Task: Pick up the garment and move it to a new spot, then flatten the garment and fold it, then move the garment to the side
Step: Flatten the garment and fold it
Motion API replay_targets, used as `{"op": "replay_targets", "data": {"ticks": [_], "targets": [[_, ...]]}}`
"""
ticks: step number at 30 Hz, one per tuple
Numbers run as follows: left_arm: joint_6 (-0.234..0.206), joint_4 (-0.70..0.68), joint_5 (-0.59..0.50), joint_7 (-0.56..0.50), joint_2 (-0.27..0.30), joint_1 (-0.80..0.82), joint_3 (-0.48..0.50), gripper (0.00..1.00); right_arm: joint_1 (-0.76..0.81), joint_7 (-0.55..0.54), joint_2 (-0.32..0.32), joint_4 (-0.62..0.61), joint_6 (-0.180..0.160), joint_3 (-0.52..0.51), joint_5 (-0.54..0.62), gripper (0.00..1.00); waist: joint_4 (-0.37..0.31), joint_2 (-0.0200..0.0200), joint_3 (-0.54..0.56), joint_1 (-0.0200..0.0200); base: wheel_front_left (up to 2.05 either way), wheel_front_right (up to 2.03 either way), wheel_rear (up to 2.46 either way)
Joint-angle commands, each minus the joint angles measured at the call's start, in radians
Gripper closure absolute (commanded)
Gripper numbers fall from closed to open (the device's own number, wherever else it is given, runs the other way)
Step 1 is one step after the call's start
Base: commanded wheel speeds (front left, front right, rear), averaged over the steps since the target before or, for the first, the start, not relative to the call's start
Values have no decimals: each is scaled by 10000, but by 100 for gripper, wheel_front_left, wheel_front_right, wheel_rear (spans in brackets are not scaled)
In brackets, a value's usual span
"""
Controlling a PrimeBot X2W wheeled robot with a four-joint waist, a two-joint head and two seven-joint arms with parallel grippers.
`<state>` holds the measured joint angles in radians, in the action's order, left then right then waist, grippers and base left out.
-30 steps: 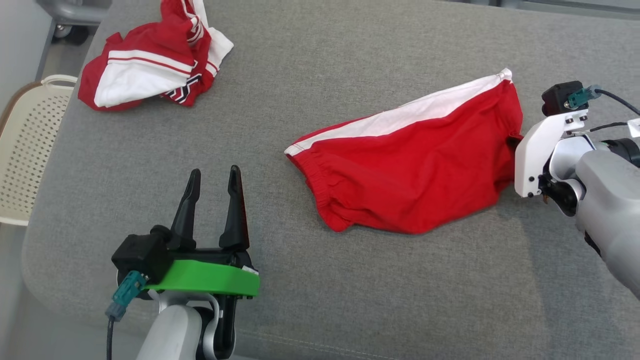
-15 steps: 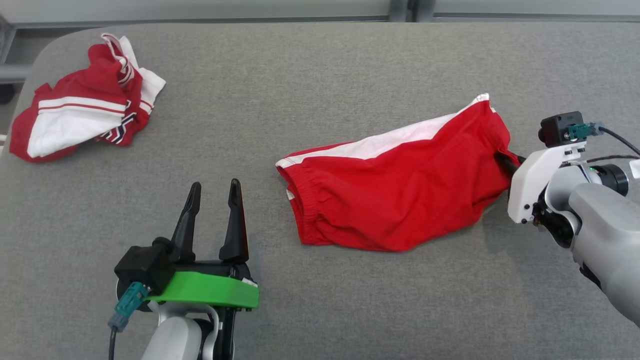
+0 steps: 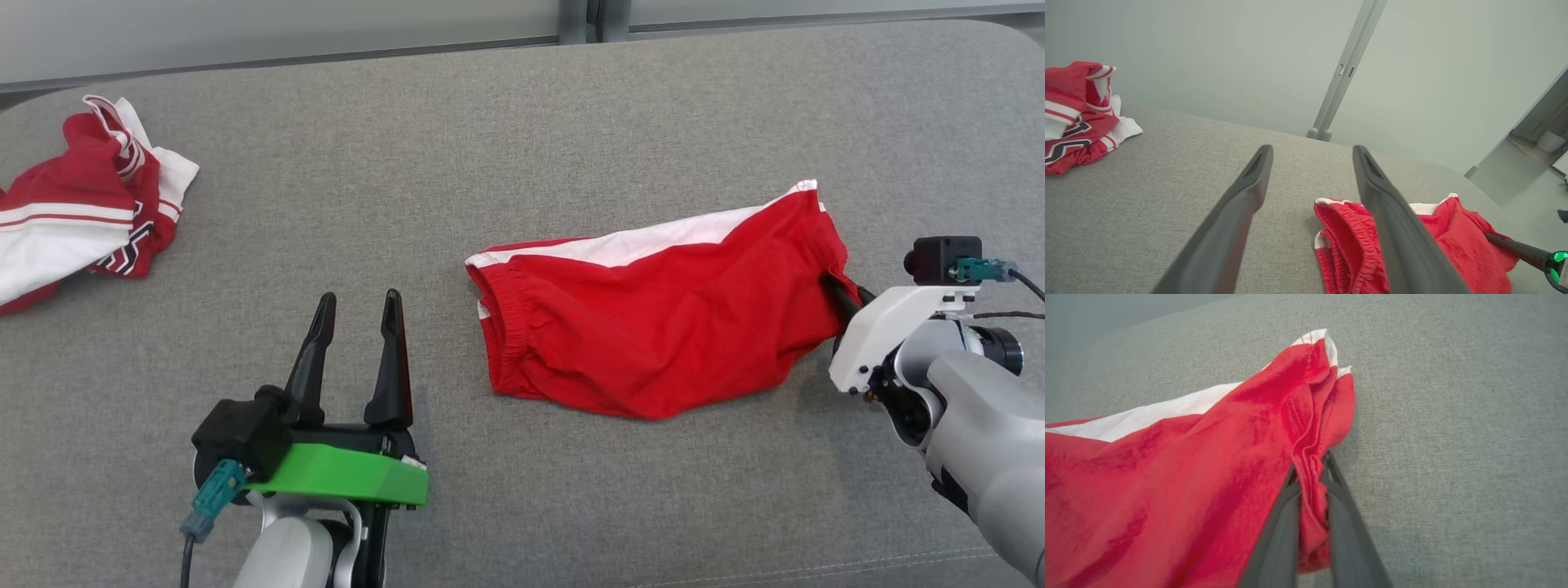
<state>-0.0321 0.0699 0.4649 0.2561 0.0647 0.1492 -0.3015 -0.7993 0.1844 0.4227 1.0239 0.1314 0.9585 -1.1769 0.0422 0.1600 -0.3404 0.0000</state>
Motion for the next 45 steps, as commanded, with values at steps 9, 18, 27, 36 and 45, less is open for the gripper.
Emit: {"op": "replay_targets", "data": {"ticks": [9, 18, 27, 36, 45], "targets": [[-6, -135, -12, -6, 12, 51, -235, 0, 528, 288, -143, 550, -13, -296, -364, 100, 148, 0, 114, 0, 0, 0, 0], [-103, -183, -20, 27, 65, -123, -184, 0, 345, 603, -242, 425, -13, -257, -98, 100, 212, 0, 476, 0, 0, 0, 0], [-195, -289, 173, 77, 0, -394, -119, 0, -163, 749, -697, -1079, -13, 243, 924, 100, 410, 0, 1013, 0, 0, 0, 0], [-208, -407, 264, 84, -39, -514, -161, 0, -37, 170, -1263, -2416, -13, 573, 1708, 100, 879, 0, 1116, 0, 0, 0, 0], [-199, -463, 298, 98, -72, -461, -177, 0, 542, -587, -1774, -2994, -12, 425, 2382, 100, 1311, 0, 952, 0, 0, 0, 0]]}}
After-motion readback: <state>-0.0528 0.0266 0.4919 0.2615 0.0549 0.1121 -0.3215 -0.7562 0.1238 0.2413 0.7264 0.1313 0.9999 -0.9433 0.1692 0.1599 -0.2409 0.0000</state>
